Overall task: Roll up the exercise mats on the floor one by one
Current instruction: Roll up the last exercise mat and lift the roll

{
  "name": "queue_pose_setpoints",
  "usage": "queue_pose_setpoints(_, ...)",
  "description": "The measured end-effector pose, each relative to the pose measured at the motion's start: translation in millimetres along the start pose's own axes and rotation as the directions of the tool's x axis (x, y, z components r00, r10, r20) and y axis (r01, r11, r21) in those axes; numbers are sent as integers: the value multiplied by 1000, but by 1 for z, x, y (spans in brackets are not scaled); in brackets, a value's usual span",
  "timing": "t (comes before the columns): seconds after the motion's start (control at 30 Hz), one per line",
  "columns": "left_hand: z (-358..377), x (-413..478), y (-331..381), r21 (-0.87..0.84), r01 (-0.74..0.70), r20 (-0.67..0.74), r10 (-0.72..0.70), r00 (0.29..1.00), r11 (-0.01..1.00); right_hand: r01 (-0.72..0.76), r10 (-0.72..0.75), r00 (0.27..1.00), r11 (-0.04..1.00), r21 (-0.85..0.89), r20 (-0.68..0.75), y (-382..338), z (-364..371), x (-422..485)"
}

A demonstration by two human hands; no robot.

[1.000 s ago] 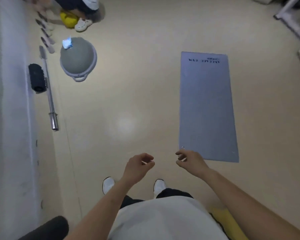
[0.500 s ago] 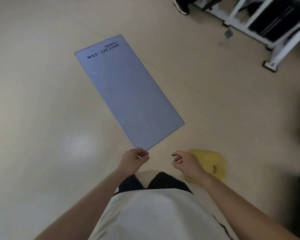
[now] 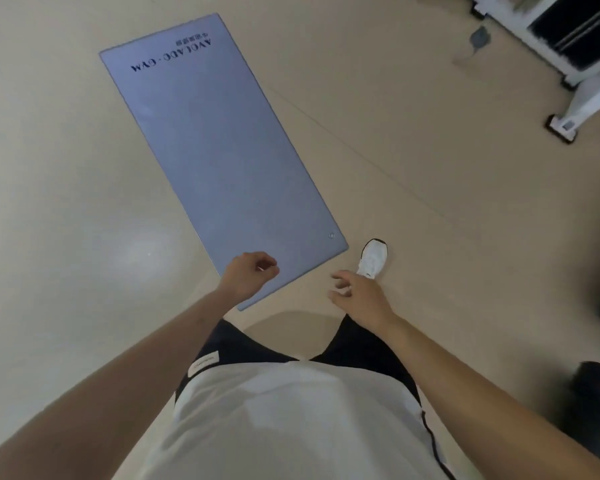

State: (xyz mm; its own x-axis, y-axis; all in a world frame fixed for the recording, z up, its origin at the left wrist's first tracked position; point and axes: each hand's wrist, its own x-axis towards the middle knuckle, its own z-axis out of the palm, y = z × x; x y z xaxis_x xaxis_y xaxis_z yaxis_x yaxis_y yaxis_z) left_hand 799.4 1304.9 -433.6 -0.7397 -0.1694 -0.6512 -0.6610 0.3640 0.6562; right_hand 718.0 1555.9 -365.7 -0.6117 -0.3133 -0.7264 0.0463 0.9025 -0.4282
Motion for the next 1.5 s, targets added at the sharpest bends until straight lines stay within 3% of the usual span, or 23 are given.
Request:
queue_pose_setpoints(0.23, 101, 90, 6, -157, 267, -261, -301, 917, 951, 130, -91, 969, 978, -163, 231, 80, -77, 179)
queue_pose_setpoints(0.43, 196, 180, -15, -321, 297, -336, -401, 852, 899, 133, -74, 978, 942, -308, 195, 164, -57, 286)
queue_pose_setpoints(0.5, 233, 217, -46, -292, 270, -324, -361, 875, 917, 145, -87, 978, 935, -324, 189, 198, -28, 322)
queue_pose_setpoints(0.6, 288, 273, -122, -106, 286, -292, -305, 907, 952, 236, -144, 959, 880, -412, 242, 253, 30, 385)
queue_pose_setpoints(0.73, 368, 332, -233, 112, 328, -324, -278, 904, 938, 424, -251, 899, 702, -573, 358, 325, 111, 481)
queue_pose_setpoints(0.9, 445, 388, -335, 413, 228, -417, -40, 908, 882, 596, -440, 802, 555, -580, 403, 389, 193, 571)
queue_pose_setpoints(1.1, 459, 435, -388, 601, 258, -573, 182, 799, 756, 671, -659, 705, 498, -549, 264, 419, 239, 619)
queue_pose_setpoints(1.23, 451, 435, -391, 736, 211, -578, 434, 691, 644, 656, -650, 719, 519, -548, 246, 413, 243, 616)
queue_pose_setpoints(1.37, 452, 425, -384, 739, 183, -608, 526, 594, 648, 682, -690, 686, 499, -534, 231, 405, 247, 605)
queue_pose_setpoints(1.43, 444, 423, -374, 688, 197, -661, 490, 569, 699, 716, -761, 624, 465, -520, 179, 398, 248, 609)
queue_pose_setpoints(1.5, 440, 419, -356, 635, 243, -710, 429, 558, 733, 771, -845, 517, 387, -506, 141, 393, 247, 608)
